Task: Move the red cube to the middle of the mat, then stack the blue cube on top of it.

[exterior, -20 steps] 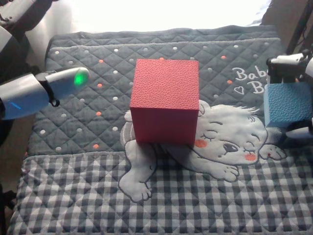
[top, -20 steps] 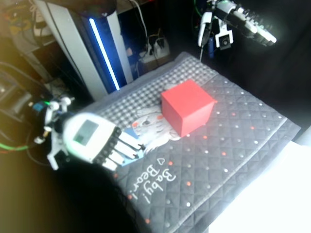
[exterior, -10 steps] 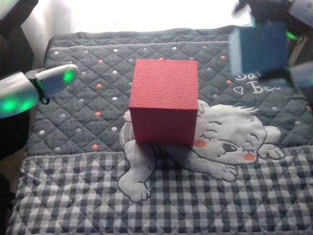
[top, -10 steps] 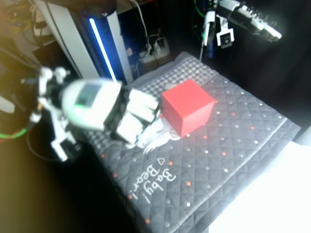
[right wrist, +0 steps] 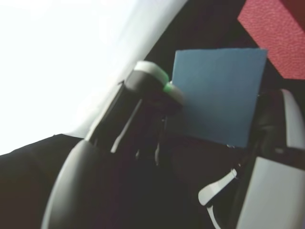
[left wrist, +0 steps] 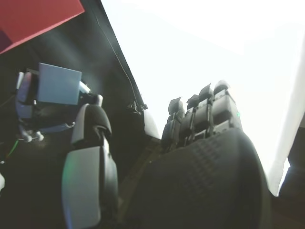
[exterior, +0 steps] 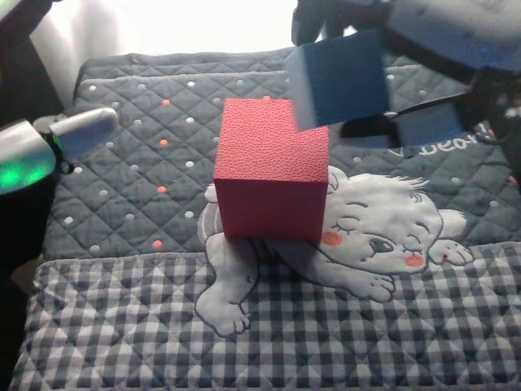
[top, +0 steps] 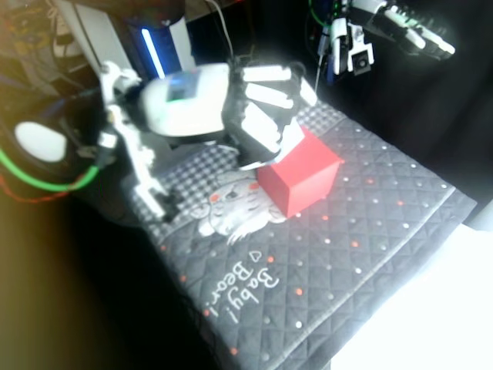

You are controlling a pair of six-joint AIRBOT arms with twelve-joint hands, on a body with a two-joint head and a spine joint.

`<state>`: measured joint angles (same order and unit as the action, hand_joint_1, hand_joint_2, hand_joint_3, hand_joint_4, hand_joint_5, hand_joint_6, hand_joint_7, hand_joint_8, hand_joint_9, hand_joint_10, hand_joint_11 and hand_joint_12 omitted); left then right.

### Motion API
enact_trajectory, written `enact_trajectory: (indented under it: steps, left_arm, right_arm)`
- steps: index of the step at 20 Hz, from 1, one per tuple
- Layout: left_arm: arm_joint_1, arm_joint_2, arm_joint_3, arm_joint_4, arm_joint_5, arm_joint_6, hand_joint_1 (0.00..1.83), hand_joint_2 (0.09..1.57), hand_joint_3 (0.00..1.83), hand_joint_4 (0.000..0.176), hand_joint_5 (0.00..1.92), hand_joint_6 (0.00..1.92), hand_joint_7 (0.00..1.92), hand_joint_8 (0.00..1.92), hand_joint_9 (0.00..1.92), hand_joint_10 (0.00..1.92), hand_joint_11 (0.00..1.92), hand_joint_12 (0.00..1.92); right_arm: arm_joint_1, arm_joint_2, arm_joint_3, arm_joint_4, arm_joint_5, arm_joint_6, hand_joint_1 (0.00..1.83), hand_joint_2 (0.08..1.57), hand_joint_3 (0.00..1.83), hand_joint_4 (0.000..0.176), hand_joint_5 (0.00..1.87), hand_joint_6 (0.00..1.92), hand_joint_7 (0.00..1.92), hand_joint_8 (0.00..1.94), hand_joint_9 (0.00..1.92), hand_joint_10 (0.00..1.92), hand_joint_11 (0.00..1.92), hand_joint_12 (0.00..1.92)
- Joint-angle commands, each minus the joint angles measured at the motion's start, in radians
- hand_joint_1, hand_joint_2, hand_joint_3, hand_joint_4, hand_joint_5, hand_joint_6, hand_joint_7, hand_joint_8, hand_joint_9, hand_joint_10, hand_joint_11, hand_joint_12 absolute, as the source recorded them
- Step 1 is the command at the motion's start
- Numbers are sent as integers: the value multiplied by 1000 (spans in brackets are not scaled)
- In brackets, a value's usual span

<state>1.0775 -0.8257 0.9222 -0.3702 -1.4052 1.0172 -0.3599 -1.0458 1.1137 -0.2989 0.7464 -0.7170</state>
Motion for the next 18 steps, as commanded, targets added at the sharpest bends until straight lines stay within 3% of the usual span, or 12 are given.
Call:
enact_trajectory:
  steps: [1, 2, 3, 4, 7, 9, 11, 12, 13, 14, 15, 18]
  left_arm:
    - [-7, -2, 4, 0, -135, -5, 619, 1083, 0, 44, 137, 6, 0, 0, 0, 0, 0, 0]
    - [-7, -3, 5, 0, -133, -5, 606, 1083, 0, 43, 131, 3, 0, 0, 0, 0, 0, 0]
    - [-7, -3, 5, -2, -134, -5, 596, 1081, 0, 49, 128, 1, 0, 0, 0, 0, 0, 0]
    - [-7, -4, 5, -6, -136, -5, 590, 1078, 0, 51, 127, 1, 0, 0, 0, 0, 0, 0]
    - [-7, -6, 8, 0, -117, -6, 562, 1085, 2, 70, 115, 1, 0, 0, 0, 0, 0, 0]
    - [-8, -8, 12, -1, -111, -12, 603, 1088, 3, 77, 129, 6, 0, 0, 0, 0, 0, 0]
    - [-7, -9, 13, -4, -113, -13, 618, 1089, 2, 78, 134, 7, 0, 0, 0, 0, 0, 0]
    - [-7, -10, 13, -6, -113, -13, 618, 1088, 2, 80, 125, 3, 0, 0, 0, 0, 0, 0]
    - [-7, -10, 14, -8, -114, -13, 598, 1091, 3, 88, 120, 0, 0, 0, 0, 0, 0, 0]
    - [-7, -10, 14, -10, -116, -13, 604, 1091, 2, 95, 121, 1, 0, 0, 0, 0, 0, 0]
    - [-7, -10, 13, -12, -118, -13, 591, 1092, 3, 98, 118, 0, 0, 0, 0, 0, 0, 0]
    - [-7, -9, 12, -13, -121, -13, 588, 1093, 3, 98, 117, 0, 0, 0, 0, 0, 0, 0]
  right_arm:
    - [18, -2, 5, 19, 120, 11, 1300, 941, 854, 0, 75, 913, 651, 1868, 958, 1921, 986, 1921]
    - [15, -23, 20, 19, 118, 43, 1275, 1051, 664, 0, 106, 1048, 588, 1861, 853, 1921, 863, 1921]
    - [13, -30, 25, 20, 118, 54, 1103, 1323, 235, 0, 328, 1661, 488, 1879, 803, 1921, 817, 1921]
    - [10, -42, 31, 23, 118, 62, 1221, 1318, 142, 0, 65, 1018, 525, 1809, 840, 1921, 854, 1921]
    - [-17, -67, 48, 50, 118, 78, 1266, 1246, 242, 0, 48, 288, 555, 1779, 925, 1921, 997, 1921]
    - [-33, -86, 66, 61, 107, 91, 1063, 1255, 188, 0, 511, 1475, 674, 1902, 853, 1921, 937, 1921]
    - [-36, -91, 71, 60, 80, 93, 796, 1412, 49, 0, 449, 1785, 463, 1879, 660, 1921, 820, 1921]
    - [-37, -92, 74, 59, 66, 93, 613, 1378, 13, 0, 89, 1308, 162, 1559, 345, 1825, 541, 1921]
    - [-40, -92, 76, 59, 56, 93, 531, 1366, 3, 0, 27, 1089, 116, 1265, 212, 1697, 383, 1921]
    - [-42, -92, 78, 59, 50, 93, 403, 1379, 3, 0, 44, 756, 107, 715, 42, 1145, 76, 1750]
    - [-44, -92, 80, 61, 45, 93, 331, 1389, 5, 0, 45, 387, 88, 323, 21, 698, 14, 1484]
    - [-48, -90, 82, 64, 36, 93, 312, 1396, 0, 0, 138, 72, 174, 10, 113, 344, 0, 1348]
